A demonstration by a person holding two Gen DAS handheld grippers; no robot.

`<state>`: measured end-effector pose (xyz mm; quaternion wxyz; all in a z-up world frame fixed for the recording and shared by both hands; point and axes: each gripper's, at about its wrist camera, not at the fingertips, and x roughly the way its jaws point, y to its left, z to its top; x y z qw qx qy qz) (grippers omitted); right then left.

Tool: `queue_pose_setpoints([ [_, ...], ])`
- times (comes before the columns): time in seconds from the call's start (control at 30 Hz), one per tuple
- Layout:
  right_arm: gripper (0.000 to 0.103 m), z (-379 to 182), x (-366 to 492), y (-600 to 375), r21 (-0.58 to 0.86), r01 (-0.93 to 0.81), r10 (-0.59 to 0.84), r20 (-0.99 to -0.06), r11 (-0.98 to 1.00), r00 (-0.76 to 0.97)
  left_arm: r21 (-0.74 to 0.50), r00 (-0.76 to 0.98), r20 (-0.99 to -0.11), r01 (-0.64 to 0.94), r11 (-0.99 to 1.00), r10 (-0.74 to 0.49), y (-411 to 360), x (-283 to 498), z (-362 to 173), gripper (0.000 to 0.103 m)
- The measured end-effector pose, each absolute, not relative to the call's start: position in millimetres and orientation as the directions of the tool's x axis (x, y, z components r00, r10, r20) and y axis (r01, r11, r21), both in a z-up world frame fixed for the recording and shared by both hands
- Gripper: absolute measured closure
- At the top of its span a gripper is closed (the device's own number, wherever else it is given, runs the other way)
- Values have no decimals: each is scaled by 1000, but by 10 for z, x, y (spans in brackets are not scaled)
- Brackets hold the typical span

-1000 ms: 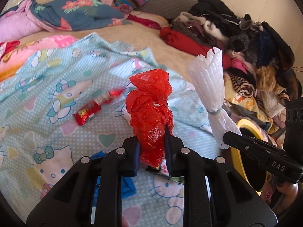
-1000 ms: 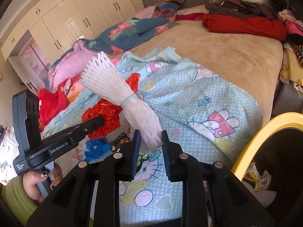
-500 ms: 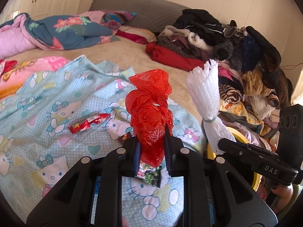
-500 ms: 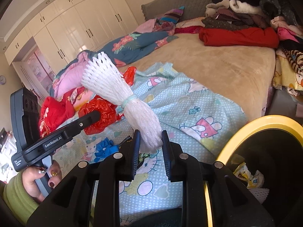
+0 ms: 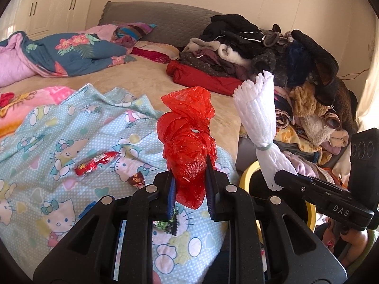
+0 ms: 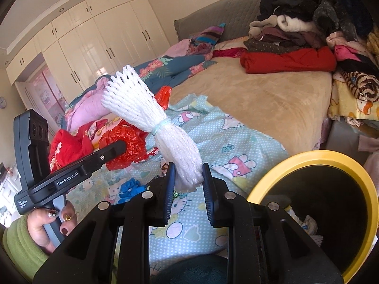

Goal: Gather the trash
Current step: 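Carry the red bag and mesh bundle in both tools over the bin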

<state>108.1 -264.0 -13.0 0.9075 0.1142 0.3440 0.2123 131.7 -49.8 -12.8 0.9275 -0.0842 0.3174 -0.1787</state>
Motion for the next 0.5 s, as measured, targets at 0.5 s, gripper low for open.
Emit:
queue_pose_setpoints([
  [0.5, 81, -13, 850, -2988, 352, -253, 416, -539, 901, 732, -242, 724, -550, 340, 909, -417, -809, 1196, -33, 89],
])
